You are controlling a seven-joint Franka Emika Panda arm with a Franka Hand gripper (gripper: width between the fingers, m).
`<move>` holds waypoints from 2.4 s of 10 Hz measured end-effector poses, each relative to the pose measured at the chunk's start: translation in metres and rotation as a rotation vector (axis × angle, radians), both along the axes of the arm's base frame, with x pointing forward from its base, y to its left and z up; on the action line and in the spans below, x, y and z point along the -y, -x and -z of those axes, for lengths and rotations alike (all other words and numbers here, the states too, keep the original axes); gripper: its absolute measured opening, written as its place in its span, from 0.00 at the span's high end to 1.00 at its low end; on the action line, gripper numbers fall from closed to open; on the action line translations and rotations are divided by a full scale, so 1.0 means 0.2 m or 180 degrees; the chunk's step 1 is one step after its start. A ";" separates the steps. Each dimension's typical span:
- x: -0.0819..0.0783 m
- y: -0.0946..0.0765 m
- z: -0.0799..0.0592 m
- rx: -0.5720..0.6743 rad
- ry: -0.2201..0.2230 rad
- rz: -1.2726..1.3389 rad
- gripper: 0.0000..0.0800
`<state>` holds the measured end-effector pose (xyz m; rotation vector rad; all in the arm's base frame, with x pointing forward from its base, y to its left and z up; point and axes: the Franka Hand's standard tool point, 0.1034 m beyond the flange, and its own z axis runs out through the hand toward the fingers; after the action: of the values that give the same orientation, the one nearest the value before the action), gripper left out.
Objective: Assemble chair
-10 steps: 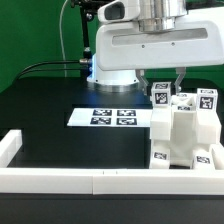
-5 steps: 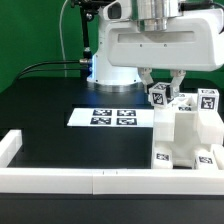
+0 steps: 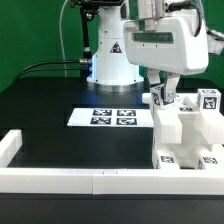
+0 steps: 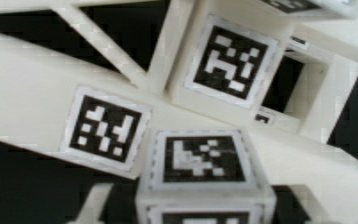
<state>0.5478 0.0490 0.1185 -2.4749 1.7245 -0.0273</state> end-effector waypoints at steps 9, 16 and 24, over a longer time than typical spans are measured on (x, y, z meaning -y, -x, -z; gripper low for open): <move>-0.01 0.02 0.00 0.0157 0.0196 -0.3370 0.19; -0.01 0.02 0.00 0.0080 0.0161 -0.2589 0.65; -0.04 -0.01 0.00 -0.0185 -0.0018 0.0557 0.65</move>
Offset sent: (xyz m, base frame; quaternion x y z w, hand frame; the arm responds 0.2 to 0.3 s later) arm 0.0009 0.0200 0.0043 -0.0569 -0.0569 -0.4054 0.9106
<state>0.5492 0.0569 0.1186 -2.3354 1.9570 0.0334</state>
